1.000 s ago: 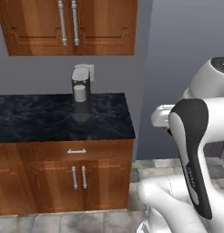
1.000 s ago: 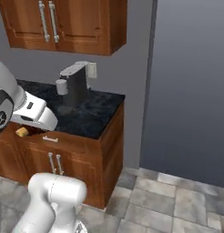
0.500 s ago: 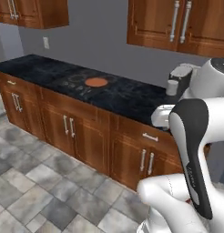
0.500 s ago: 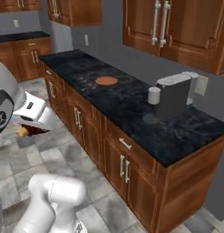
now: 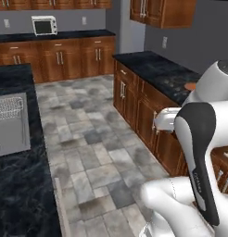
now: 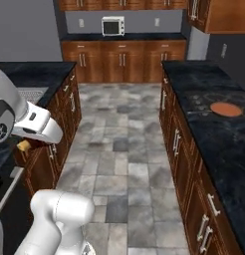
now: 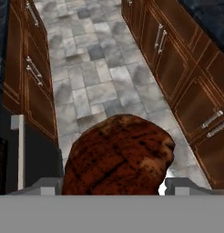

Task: Retrieve the steak from the fridge and place it on the saucepan with marinade on the stove.

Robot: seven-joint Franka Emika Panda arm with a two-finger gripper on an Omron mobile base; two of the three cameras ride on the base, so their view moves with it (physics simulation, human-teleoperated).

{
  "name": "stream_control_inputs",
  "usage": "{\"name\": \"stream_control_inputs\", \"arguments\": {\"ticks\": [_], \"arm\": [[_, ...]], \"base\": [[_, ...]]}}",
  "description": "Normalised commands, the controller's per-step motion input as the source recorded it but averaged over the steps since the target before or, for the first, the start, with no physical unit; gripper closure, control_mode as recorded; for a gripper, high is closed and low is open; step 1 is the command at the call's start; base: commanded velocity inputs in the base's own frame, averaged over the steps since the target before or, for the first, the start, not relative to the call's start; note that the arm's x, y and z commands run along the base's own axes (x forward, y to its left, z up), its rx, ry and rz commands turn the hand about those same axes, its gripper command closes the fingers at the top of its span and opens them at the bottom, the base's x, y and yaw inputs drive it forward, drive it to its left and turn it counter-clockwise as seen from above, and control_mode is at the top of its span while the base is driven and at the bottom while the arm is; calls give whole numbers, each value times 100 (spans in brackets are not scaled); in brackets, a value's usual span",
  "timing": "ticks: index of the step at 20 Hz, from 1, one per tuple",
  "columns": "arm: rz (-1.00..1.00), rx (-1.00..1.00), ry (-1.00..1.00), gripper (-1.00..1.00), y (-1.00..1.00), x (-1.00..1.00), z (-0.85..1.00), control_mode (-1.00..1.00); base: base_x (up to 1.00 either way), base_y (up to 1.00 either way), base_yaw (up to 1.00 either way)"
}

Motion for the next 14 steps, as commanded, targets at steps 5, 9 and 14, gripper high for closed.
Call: {"name": "stream_control_inputs", "arguments": {"ticks": [5,9,14], "arm": [[0,0,0,100,0,0,0,100],[0,0,0,100,0,0,0,100],[0,0,0,100,0,0,0,100]], "base": [[100,-30,8],[100,-39,-8],[100,-11,-25]]}}
